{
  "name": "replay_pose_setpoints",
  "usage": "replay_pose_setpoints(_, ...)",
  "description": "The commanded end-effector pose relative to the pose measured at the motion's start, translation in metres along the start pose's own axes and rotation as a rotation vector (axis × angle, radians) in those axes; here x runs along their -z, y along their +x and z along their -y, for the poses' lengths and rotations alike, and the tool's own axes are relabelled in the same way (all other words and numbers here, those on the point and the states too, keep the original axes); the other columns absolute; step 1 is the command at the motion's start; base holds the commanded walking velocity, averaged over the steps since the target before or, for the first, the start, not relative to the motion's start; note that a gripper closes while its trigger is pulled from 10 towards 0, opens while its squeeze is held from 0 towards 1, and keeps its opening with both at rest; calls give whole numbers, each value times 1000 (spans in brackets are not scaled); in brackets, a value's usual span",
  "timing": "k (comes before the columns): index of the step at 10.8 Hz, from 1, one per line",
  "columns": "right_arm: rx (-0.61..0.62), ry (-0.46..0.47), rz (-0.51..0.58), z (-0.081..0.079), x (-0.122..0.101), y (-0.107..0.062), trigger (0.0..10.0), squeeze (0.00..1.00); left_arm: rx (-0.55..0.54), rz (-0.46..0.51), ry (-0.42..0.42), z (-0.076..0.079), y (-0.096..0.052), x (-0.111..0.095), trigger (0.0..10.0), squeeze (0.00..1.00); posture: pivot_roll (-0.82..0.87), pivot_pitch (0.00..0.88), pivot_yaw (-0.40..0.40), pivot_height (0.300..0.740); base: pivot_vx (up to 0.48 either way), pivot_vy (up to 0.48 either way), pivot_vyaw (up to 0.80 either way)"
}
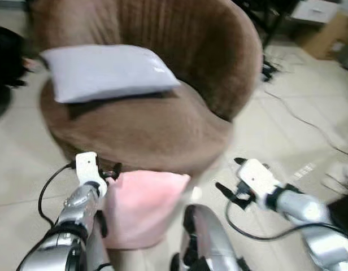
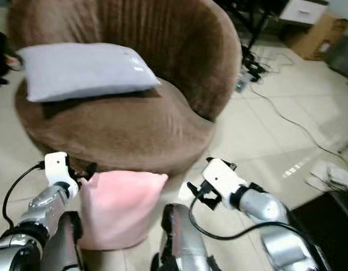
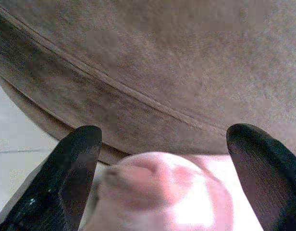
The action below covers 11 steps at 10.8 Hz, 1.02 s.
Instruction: Move the pillow to the sofa from floor
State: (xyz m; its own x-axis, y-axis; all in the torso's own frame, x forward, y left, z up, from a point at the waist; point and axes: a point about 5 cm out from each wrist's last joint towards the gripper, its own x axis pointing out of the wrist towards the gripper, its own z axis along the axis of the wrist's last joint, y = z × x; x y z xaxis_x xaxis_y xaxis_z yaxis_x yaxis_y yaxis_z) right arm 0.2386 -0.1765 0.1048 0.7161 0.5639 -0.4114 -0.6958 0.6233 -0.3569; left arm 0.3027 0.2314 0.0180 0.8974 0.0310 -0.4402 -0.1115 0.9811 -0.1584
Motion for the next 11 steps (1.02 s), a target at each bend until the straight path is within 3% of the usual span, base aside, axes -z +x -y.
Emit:
replay_pose_setpoints(1, -16, 5, -25, 2, 1, -11, 10000, 0, 27, -18, -14, 8, 1, 6, 10000, 1000, -293, 94, -242, 527, 0, 0, 0)
replay_pose_setpoints(4, -32, -1, -52, -3, -4, -36, 10000, 0, -32, -32, -2, 2, 1, 6, 10000, 1000, -335, 87, -235, 527, 0, 0, 0)
replay_pose_setpoints(9, -74, 17, -83, -13, -6, -44, 10000, 0, -53, -131, 36, -7, -6, 26, 10000, 992, -332, 91, -239, 527, 0, 0, 0)
replay_pose_setpoints(10, -80, 15, -87, -14, -6, -43, 10000, 0, -24, -152, 15, -5, -7, 30, 10000, 0, -332, 91, -239, 527, 0, 0, 0)
replay_pose_setpoints(11, -83, 14, -88, -14, -7, -43, 10000, 0, -18, -156, 2, -5, -7, 32, 6941, 0, -331, 89, -240, 527, 0, 0, 0)
